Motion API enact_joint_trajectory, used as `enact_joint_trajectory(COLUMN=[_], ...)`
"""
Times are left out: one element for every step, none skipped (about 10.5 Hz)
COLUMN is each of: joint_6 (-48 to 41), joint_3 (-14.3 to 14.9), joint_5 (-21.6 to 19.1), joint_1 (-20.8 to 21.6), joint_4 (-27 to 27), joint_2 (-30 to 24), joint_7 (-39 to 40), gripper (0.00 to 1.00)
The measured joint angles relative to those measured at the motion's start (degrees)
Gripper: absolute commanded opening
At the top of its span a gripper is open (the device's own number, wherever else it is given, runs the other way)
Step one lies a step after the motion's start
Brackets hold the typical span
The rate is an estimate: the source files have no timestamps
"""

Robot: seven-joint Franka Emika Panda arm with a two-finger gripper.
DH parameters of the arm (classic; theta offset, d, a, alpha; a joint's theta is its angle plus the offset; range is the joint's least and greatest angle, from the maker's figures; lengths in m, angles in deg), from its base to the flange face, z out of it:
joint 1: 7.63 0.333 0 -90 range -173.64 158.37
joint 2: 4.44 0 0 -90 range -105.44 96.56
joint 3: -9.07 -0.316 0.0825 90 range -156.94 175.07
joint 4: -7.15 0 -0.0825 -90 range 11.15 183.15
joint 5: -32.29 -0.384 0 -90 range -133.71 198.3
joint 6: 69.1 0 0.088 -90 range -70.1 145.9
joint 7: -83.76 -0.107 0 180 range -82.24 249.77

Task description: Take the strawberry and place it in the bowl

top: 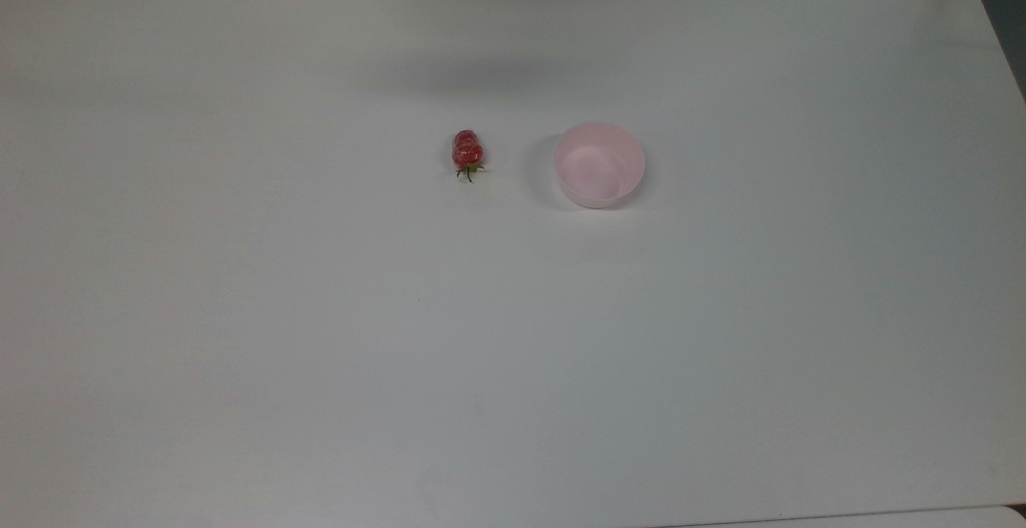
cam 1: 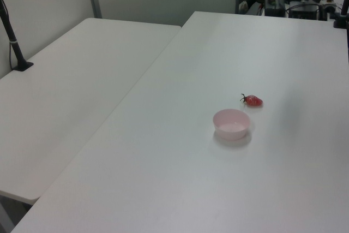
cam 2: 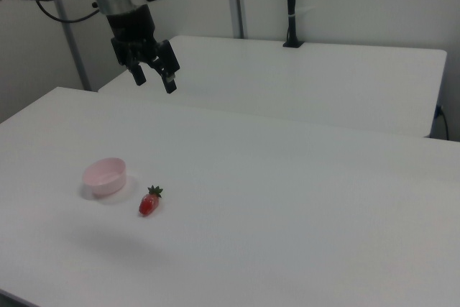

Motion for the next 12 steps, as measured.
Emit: enact_joint_trajectory(joint_6=[0.0, 0.0, 0.0, 0.0, 0.0, 0.0, 0.0, 0.0, 0.0, 0.0, 0.0, 0.0], joint_3=[0.0, 0.0, 0.0, 0.0, 0.0, 0.0, 0.0, 0.0, 0.0, 0.0, 0.0, 0.0], joint_5=[0.0, 0.0, -0.01, -0.01, -0.01, -0.01, -0.01, -0.01, -0.01, -0.01, -0.01, -0.01], joint_1=[0.0, 0.11, 0.3, 0.51, 0.65, 0.69, 0.69, 0.69, 0.7, 0.73, 0.74, 0.74], joint_4=[0.0, 0.0, 0.0, 0.01, 0.01, 0.01, 0.02, 0.02, 0.02, 0.07, 0.16, 0.2], joint_2=[0.01, 0.01, 0.01, 0.01, 0.02, 0.03, 0.03, 0.03, 0.04, 0.06, 0.09, 0.19], joint_7=[0.0, 0.31, 0.51, 0.51, 0.51, 0.51, 0.51, 0.51, 0.51, 0.51, 0.51, 0.67], gripper=[1.0, 1.0, 1.0, 1.0, 1.0, 1.0, 1.0, 1.0, 1.0, 1.0, 1.0, 1.0])
